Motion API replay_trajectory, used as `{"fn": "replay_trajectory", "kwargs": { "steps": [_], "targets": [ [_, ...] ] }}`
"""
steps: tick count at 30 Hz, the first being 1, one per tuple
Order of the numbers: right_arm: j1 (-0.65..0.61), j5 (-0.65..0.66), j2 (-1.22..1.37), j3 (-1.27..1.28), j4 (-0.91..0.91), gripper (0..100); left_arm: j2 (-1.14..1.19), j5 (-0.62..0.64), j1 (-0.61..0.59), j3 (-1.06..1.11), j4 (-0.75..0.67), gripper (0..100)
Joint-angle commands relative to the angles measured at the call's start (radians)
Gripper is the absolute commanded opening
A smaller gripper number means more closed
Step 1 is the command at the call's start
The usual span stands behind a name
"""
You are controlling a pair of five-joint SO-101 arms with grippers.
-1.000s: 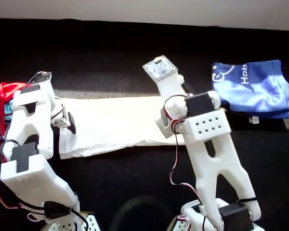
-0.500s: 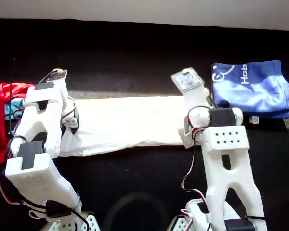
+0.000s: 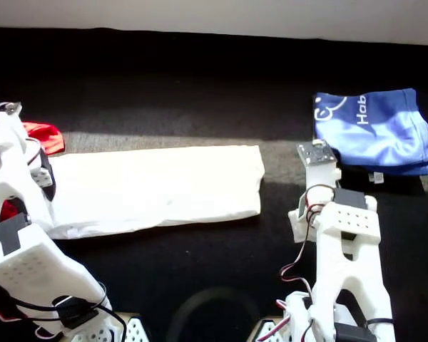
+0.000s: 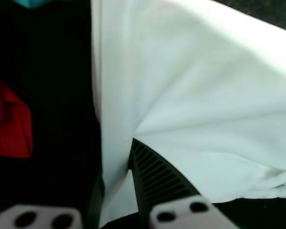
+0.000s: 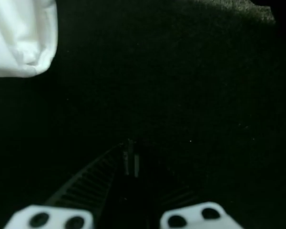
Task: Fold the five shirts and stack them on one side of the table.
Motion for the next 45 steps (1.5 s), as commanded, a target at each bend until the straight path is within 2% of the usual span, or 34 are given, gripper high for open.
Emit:
{"fn": "replay_trajectory", "kwargs": {
  "steps": [1, 5, 8, 12, 15, 23, 26, 30, 36, 45],
  "targets": [
    [0.01, 0.008, -0.033, 0.093, -0.107, 0.5, -0.016, -0.002, 0.087, -0.071, 0.084, 1],
    [0.022, 0.005, -0.033, 0.277, -0.298, 0.5, -0.016, 0.054, 0.255, -0.073, 0.155, 1],
    [0.088, 0.002, -0.035, 0.39, -0.446, 0.5, -0.018, 0.081, 0.392, -0.088, 0.19, 1],
    [0.15, -0.104, -0.033, 0.38, -0.46, 0.5, -0.018, 0.084, 0.529, -0.153, 0.221, 1],
    [0.151, -0.161, -0.033, 0.38, -0.51, 0.6, -0.018, 0.118, 0.613, -0.231, 0.252, 1],
    [0.147, -0.172, -0.031, 0.381, -0.515, 0.6, -0.005, 0.146, 0.908, -0.45, 0.245, 1],
    [0.147, -0.172, -0.031, 0.381, -0.516, 0.6, -0.005, 0.146, 1.0, -0.498, 0.198, 1],
    [0.147, -0.172, -0.03, 0.381, -0.516, 0.6, -0.002, 0.144, 1.084, -0.501, 0.11, 1],
    [0.147, -0.172, -0.03, 0.381, -0.516, 0.6, 0.108, 0.144, 1.109, -0.509, -0.064, 1],
    [0.145, -0.172, -0.03, 0.381, -0.516, 0.6, 0.237, 0.144, 1.147, -0.51, -0.138, 1]
  ]
}}
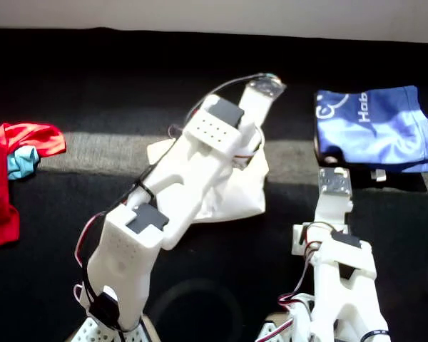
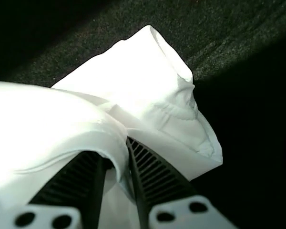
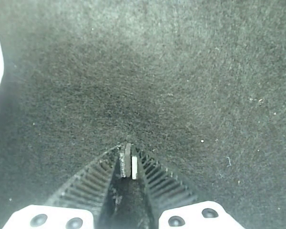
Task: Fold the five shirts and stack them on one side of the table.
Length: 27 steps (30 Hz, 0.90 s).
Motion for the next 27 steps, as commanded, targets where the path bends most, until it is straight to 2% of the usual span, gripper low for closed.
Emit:
{"fn": "replay_trajectory", "kwargs": {
  "steps": [1, 4, 10, 17, 19, 22, 27],
  "targets": [
    [0.03, -0.011, 0.002, 0.002, -0.041, 0.6, -0.013, 0.003, 0.027, -0.038, -0.041, 1],
    [0.03, -0.011, 0.002, 0.002, -0.041, 0.6, -0.013, 0.003, 0.041, -0.038, -0.061, 5],
    [0.03, -0.011, 0.002, 0.002, -0.041, 0.6, -0.018, 0.005, 0.05, -0.042, -0.058, 23],
    [0.03, -0.011, 0.002, 0.002, -0.041, 0.6, -0.119, 0.002, 0.01, -0.177, 0.091, 23],
    [0.03, -0.011, 0.002, 0.002, -0.041, 0.6, -0.15, 0.002, -0.015, -0.203, 0.138, 20],
    [0.03, -0.011, 0.002, 0.002, -0.041, 0.6, -0.166, 0.002, -0.059, -0.208, 0.18, 1],
    [0.03, -0.011, 0.002, 0.002, -0.041, 0.6, -0.105, 0.002, -0.099, -0.142, 0.196, 1]
  ]
}}
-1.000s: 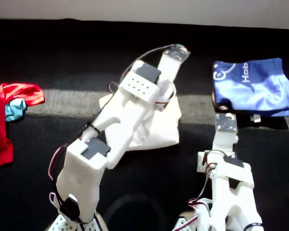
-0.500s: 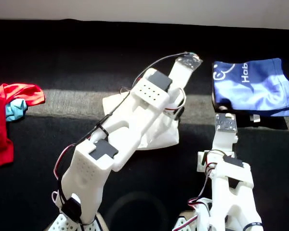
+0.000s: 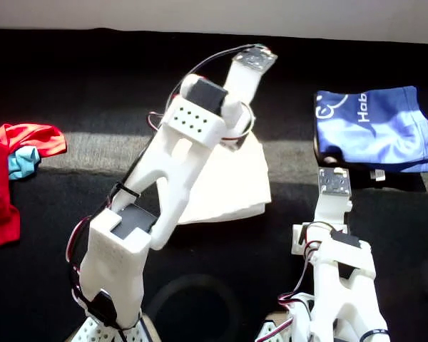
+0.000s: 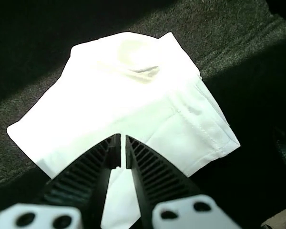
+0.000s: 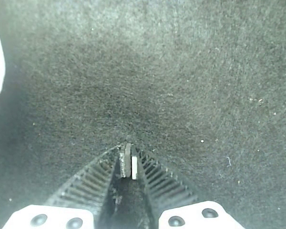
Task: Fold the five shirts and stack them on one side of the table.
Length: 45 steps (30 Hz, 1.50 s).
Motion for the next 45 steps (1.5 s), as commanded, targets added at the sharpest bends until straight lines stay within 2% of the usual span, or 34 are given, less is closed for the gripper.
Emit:
{"fn": "replay_trajectory", "kwargs": {
  "steps": [1, 8, 13, 16, 24, 30, 34, 40, 42, 45],
  "targets": [
    [0.03, -0.011, 0.002, 0.002, -0.041, 0.6, 0.024, 0.003, -0.028, 0.015, -0.002, 1],
    [0.03, -0.011, 0.002, 0.002, -0.041, 0.6, 0.193, 0.008, -0.047, 0.016, -0.308, 1],
    [0.03, -0.011, 0.002, 0.002, -0.041, 0.6, 0.226, 0.106, 0.013, 0.016, -0.404, 1],
    [0.03, -0.011, 0.002, 0.002, -0.041, 0.6, 0.255, 0.114, 0.059, 0.016, -0.427, 1],
    [0.03, -0.011, 0.002, 0.002, -0.039, 0.6, 0.197, 0.114, 0.11, 0.016, -0.394, 1],
    [0.036, -0.011, -0.001, -0.008, -0.033, 0.6, 0.018, 0.112, 0.024, 0.016, -0.221, 1],
    [0.027, -0.012, -0.002, -0.133, 0.148, 0.6, -0.033, 0.112, -0.088, 0.019, -0.124, 1],
    [0.001, -0.069, -0.001, -0.587, 0.467, 0.6, 0.016, 0.109, -0.259, 0.07, -0.064, 1],
    [-0.064, -0.087, 0.001, -0.705, 0.53, 0.6, 0.056, 0.109, -0.294, 0.105, -0.072, 1],
    [-0.242, -0.124, 0.001, -0.786, 0.599, 0.6, 0.11, 0.109, -0.308, 0.156, -0.13, 1]
  ]
}}
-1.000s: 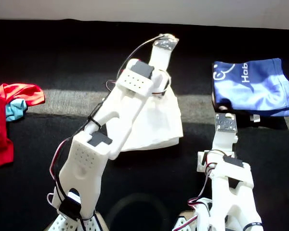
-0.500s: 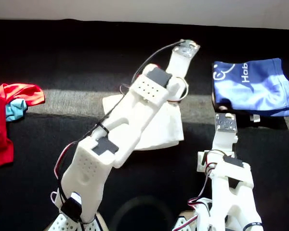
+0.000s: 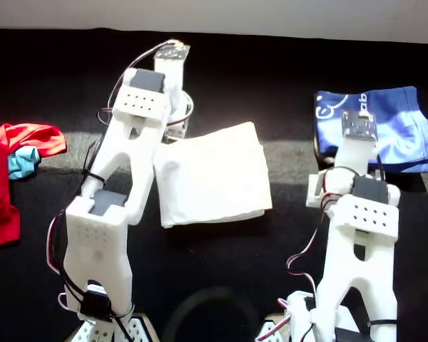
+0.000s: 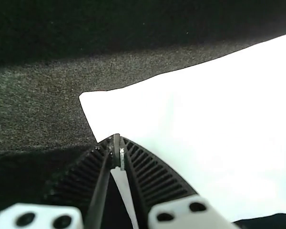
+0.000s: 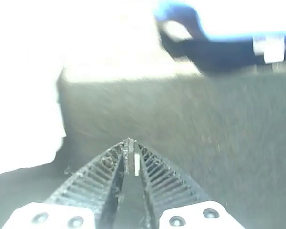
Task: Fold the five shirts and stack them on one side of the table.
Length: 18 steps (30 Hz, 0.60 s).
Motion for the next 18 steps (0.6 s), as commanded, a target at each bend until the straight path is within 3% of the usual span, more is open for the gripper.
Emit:
{"fn": "replay_trajectory", "kwargs": {
  "steps": [1, 4, 7, 12, 18],
  "targets": [
    [-0.225, -0.031, -0.008, -0.124, 0.067, 0.6, 0.025, 0.002, -0.013, 0.031, -0.057, 1],
    [-0.412, -0.032, 0.004, -0.099, 0.053, 0.6, 0.056, 0.003, -0.012, 0.041, -0.101, 1],
    [-0.501, -0.031, 0.002, 0.007, -0.048, 0.6, 0.077, 0.003, -0.021, 0.042, -0.14, 1],
    [-0.504, -0.026, 0.002, 0.236, -0.214, 0.6, 0.127, 0.006, -0.101, 0.042, -0.144, 1],
    [-0.483, -0.026, 0.001, 0.364, -0.283, 0.6, 0.189, 0.008, -0.151, 0.039, -0.143, 1]
  ]
}}
